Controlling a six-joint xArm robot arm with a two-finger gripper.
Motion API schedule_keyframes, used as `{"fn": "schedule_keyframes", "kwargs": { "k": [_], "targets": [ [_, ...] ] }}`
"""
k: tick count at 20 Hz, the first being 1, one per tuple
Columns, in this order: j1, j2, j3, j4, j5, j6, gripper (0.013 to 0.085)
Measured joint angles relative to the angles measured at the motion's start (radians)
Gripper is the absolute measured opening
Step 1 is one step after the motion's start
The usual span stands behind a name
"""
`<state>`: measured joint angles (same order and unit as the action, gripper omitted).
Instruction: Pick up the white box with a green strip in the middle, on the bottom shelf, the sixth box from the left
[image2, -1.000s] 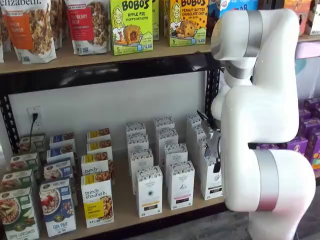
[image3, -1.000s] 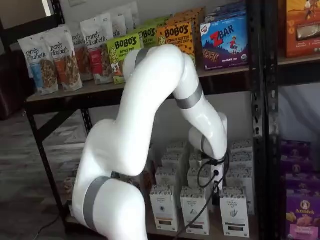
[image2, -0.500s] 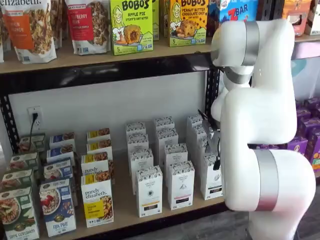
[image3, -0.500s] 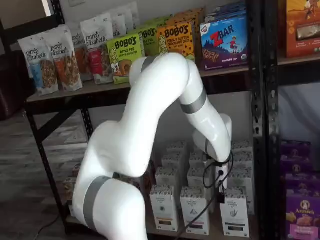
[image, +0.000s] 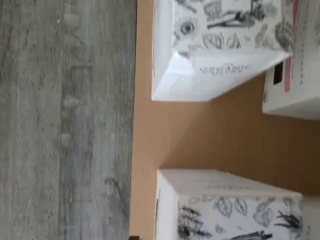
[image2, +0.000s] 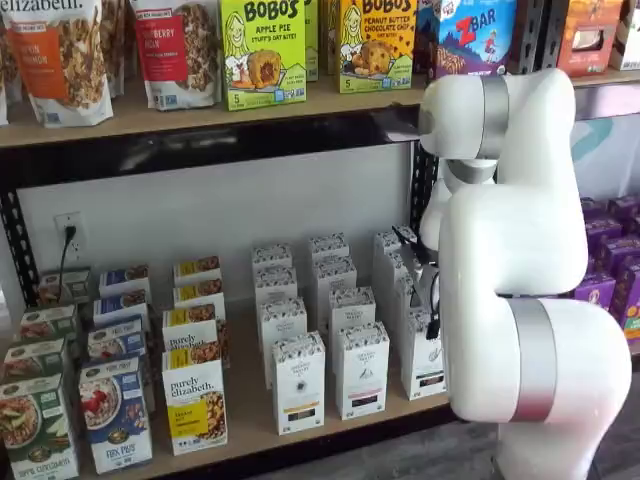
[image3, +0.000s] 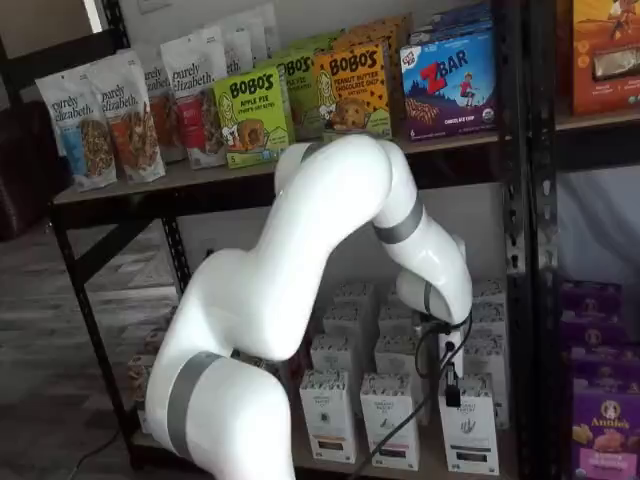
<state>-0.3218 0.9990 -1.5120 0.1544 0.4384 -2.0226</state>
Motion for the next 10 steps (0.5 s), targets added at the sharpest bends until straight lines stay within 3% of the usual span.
{"fn": "schedule_keyframes", "kwargs": {
  "k": [2,5,10],
  "targets": [
    [-0.001,0.023,-0.03,-0.053,0.003,0.046,0.085],
    [-0.005,0.052,-0.062,-0.173,0.001,0.147,0.085],
    [0.001,0.087,-0.117,-0.255,0.048,0.223,0.085]
  ]
}}
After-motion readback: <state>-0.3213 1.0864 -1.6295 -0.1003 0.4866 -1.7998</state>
